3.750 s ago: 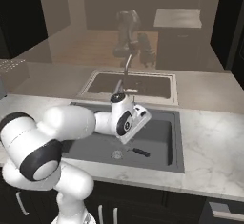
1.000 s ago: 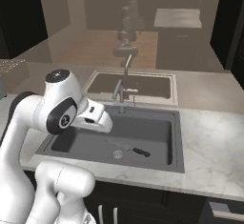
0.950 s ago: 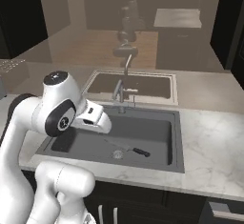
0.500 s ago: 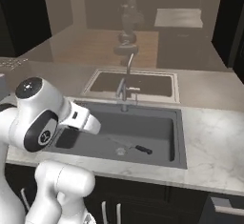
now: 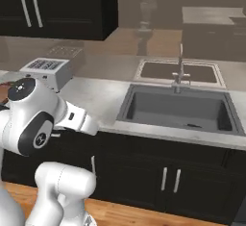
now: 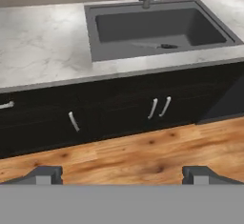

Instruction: Move the cutting board and knife to the sink. Then move spray from the cabinet to the counter.

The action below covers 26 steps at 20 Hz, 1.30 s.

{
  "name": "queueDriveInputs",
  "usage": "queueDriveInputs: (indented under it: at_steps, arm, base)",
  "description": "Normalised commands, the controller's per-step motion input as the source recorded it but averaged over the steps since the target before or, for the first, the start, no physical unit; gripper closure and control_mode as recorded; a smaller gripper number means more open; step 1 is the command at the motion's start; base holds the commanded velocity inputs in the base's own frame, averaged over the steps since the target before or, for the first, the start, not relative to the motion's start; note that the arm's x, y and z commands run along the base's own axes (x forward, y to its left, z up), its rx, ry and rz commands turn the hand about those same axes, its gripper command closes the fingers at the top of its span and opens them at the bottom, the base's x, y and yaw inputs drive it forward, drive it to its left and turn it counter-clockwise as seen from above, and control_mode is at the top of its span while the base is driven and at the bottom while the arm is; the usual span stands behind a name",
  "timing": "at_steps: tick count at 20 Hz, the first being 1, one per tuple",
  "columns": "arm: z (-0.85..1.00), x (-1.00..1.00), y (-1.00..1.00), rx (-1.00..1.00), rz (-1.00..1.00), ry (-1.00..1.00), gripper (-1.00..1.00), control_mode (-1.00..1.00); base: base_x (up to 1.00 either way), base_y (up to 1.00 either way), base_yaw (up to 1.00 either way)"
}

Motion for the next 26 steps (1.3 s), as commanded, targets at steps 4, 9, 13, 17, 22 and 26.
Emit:
queueDriveInputs:
  at_steps: [4,9,13,17,22,26]
  arm:
    - [0.00,0.00,0.00,0.00,0.00,0.00,-1.00,1.00]
    - [0.00,0.00,0.00,0.00,0.00,0.00,-1.00,1.00]
    - [0.00,0.00,0.00,0.00,0.00,0.00,-1.00,1.00]
    - [0.00,0.00,0.00,0.00,0.00,0.00,-1.00,1.00]
    - [0.00,0.00,0.00,0.00,0.00,0.00,-1.00,1.00]
    - [0.00,0.00,0.00,0.00,0.00,0.00,-1.00,1.00]
  base:
    - [-0.84,1.00,0.16]
    - [-0.07,1.00,0.17]
    - [0.11,0.66,0.20]
    - [0.23,0.65,0.22]
    - [0.24,0.37,0.12]
    - [0.41,0.01,0.01]
